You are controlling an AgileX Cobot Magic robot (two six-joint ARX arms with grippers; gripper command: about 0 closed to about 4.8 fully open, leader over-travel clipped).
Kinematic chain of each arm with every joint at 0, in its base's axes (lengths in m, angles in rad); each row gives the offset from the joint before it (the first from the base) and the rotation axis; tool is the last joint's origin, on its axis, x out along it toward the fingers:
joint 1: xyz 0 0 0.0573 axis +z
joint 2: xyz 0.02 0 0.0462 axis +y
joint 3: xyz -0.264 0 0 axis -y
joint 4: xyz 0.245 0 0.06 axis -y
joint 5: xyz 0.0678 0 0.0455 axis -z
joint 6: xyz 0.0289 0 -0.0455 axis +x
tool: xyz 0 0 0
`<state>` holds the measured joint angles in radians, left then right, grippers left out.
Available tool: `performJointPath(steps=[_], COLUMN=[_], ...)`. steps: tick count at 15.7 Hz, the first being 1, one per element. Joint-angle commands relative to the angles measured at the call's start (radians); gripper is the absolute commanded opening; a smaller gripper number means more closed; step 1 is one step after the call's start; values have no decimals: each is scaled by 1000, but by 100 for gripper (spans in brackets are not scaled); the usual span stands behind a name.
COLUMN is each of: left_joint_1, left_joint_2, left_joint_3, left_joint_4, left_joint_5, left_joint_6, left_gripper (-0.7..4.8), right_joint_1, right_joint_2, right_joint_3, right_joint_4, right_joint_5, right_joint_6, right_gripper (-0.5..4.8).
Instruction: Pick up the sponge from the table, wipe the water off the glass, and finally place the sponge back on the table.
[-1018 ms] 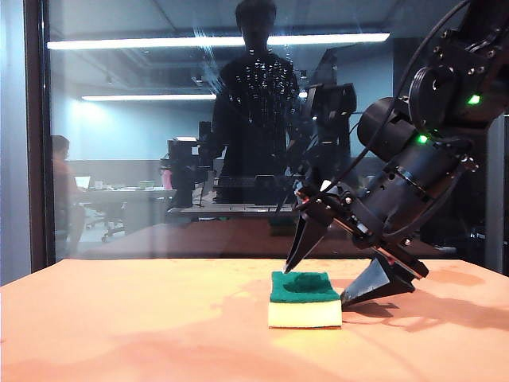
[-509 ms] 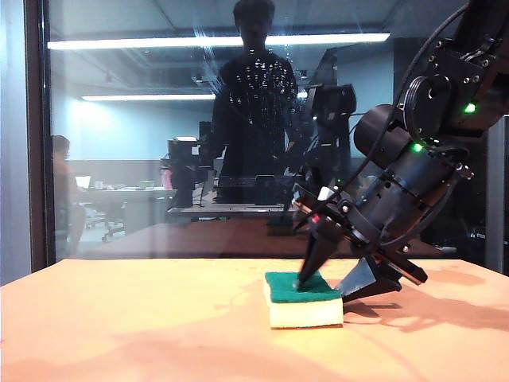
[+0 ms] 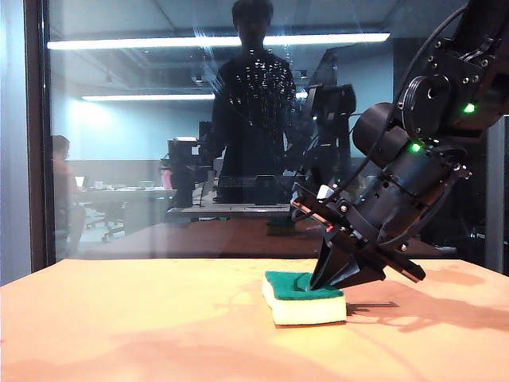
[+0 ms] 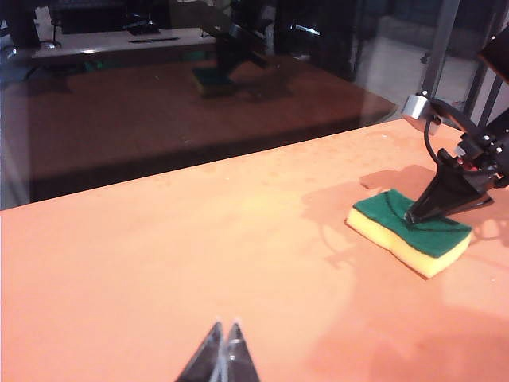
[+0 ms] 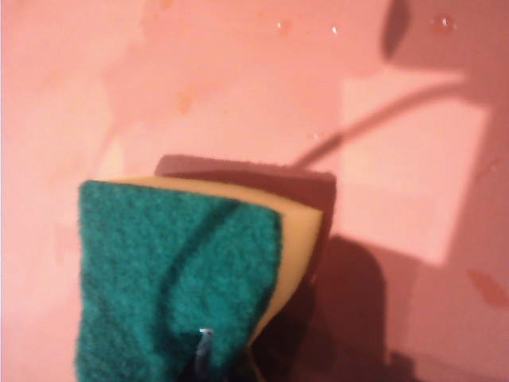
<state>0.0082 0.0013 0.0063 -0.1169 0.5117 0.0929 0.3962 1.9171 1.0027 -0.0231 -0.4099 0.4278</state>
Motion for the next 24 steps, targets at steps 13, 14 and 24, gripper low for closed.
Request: performJointPath(steps=[13,14,24], left_joint_1=[0,0,0], left_joint_2=[1,1,1], left_joint_3=[3,3,3], left_joint_4=[29,37,55], left_joint_5=[-3,-3,-3], left_joint_6=[-3,-3,-2], left_gripper=[-6,-6,-6], right_joint_1=[-2,-2,-29], right_joint_2=[-16,-16,-15], right_joint_3=[333,363,607], right_joint_4=[-22,-26,-18], right_joint_5=[17,24,180], right_joint_6=[-42,-44,-255], right_gripper=[-9,-9,-9])
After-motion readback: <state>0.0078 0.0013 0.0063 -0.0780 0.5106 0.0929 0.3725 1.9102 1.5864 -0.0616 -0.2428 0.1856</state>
